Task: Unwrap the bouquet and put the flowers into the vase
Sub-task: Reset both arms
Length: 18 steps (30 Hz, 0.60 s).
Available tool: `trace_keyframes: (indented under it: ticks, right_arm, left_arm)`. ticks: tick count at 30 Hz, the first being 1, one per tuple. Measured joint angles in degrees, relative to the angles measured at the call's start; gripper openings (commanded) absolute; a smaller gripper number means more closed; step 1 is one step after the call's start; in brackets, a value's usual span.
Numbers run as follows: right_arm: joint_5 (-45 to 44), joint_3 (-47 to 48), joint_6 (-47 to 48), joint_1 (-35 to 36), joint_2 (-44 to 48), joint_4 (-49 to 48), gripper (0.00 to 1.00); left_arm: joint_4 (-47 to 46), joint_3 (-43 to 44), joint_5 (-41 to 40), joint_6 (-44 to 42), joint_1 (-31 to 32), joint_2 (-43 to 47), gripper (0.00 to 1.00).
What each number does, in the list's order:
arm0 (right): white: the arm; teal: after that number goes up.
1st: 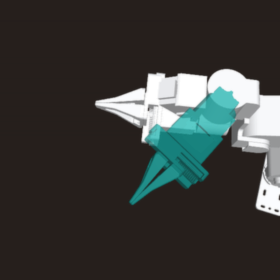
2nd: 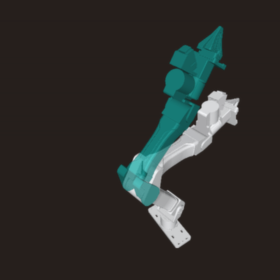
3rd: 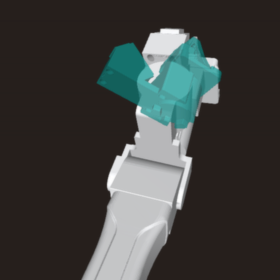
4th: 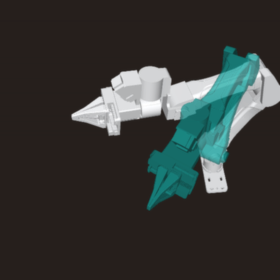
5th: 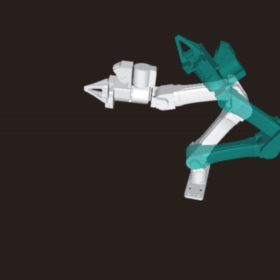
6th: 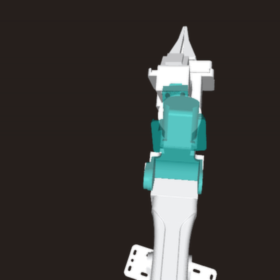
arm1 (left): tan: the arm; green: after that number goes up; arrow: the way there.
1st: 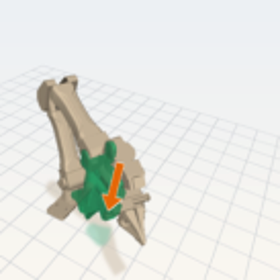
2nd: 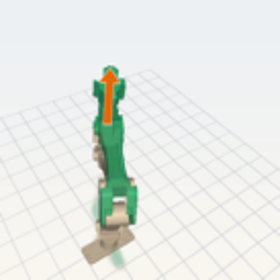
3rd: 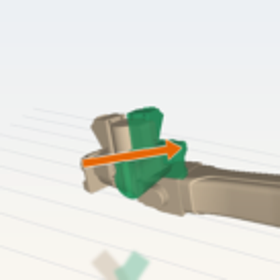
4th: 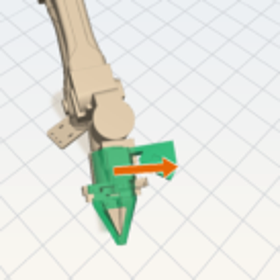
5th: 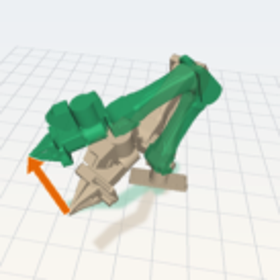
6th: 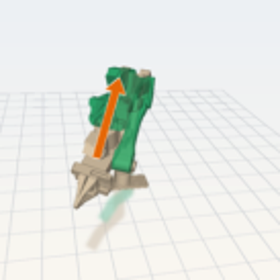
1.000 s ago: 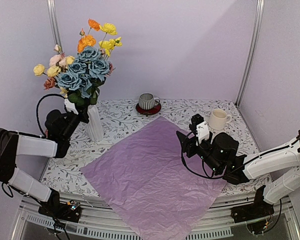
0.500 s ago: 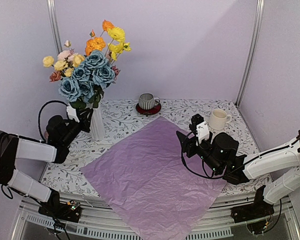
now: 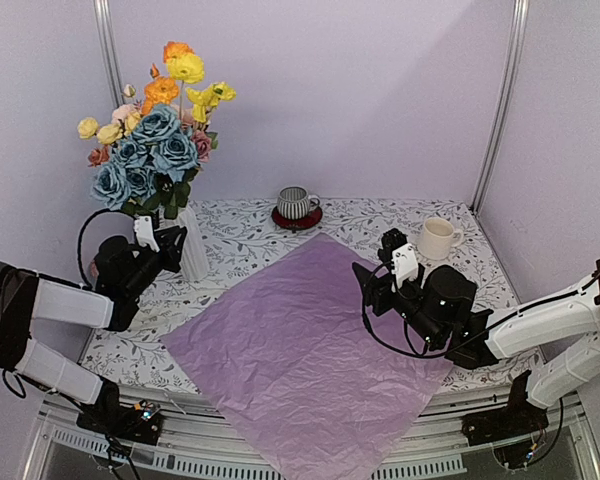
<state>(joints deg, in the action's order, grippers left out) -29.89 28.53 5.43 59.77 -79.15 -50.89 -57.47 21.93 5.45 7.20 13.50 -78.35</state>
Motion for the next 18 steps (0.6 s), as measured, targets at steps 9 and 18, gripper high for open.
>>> trace_keyframes:
  ticks: [9, 18]
  right_arm:
    - [0.04, 0.00, 0.00, 0.00, 0.00, 0.31, 0.60]
    - [0.04, 0.00, 0.00, 0.00, -0.13, 0.35, 0.60]
  left_arm:
    - [-0.07, -1.20, -0.09, 0.61, 0.00, 0.70, 0.20]
    - [1.53, -1.20, -1.70, 2.36, 0.00, 2.01, 0.24]
